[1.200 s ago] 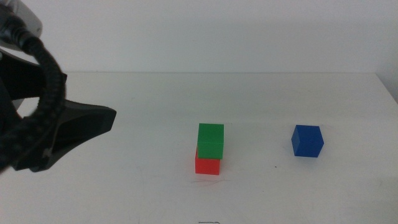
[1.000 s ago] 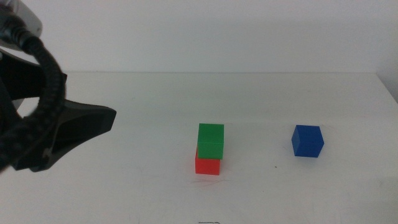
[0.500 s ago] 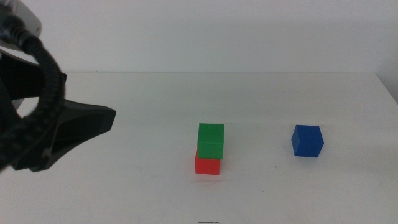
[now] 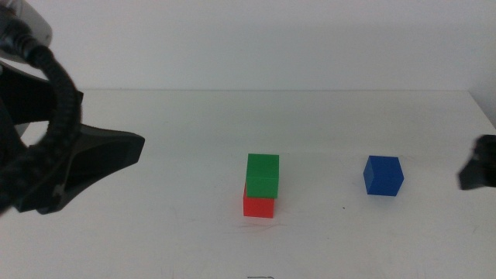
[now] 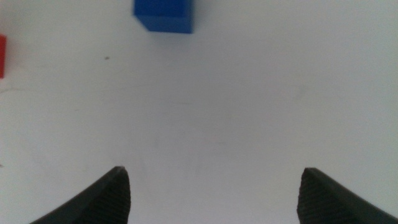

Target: Stack red cubes first, then green, then blue cubes in a specific spot.

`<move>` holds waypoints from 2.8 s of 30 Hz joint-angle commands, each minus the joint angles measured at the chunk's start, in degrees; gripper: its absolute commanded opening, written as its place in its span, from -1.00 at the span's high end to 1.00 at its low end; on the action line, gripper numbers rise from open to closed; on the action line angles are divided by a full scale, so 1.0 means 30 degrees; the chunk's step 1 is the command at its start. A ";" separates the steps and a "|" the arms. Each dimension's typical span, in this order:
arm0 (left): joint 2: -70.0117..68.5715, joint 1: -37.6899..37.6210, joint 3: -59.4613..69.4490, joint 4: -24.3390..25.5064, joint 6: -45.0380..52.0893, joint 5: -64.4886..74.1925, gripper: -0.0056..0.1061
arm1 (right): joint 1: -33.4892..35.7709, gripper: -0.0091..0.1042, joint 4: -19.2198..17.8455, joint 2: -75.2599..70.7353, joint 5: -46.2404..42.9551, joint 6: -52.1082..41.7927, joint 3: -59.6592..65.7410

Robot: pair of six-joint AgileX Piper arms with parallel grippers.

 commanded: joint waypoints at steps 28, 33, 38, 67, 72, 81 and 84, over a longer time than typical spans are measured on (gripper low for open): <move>-0.0091 -0.0040 -0.0507 -0.0480 -0.0034 -0.1152 -0.78 | 0.1645 -0.73 -0.0095 1.3720 -0.0375 0.2628 -1.0776; -0.0091 -0.0040 -0.0507 -0.0480 -0.0034 -0.1152 -0.78 | 0.1757 -0.73 -0.0195 1.4668 -0.0462 0.3098 -1.1049; -0.0091 -0.0040 -0.0507 -0.0480 -0.0034 -0.1152 -0.78 | 0.1757 -0.73 -0.0595 1.5231 -0.0482 0.3430 -1.1049; -0.0091 -0.0040 -0.0507 -0.0480 -0.0034 -0.1152 -0.78 | 0.3162 0.86 -0.1795 0.7992 -0.3382 0.5789 -0.4714; -0.0091 -0.0040 -0.0507 -0.0480 -0.0034 -0.1152 -0.78 | 0.5188 0.86 -0.4143 0.5540 -0.1976 0.9504 -0.4802; -0.0091 -0.0040 -0.0507 -0.0480 -0.0034 -0.1152 -0.78 | 0.9185 0.86 -0.6207 0.7194 0.2221 1.3124 -0.9028; -0.0091 -0.0040 -0.0507 -0.0480 -0.0034 -0.1152 -0.78 | 1.0269 0.86 -0.6415 0.8564 0.3342 1.3362 -1.1108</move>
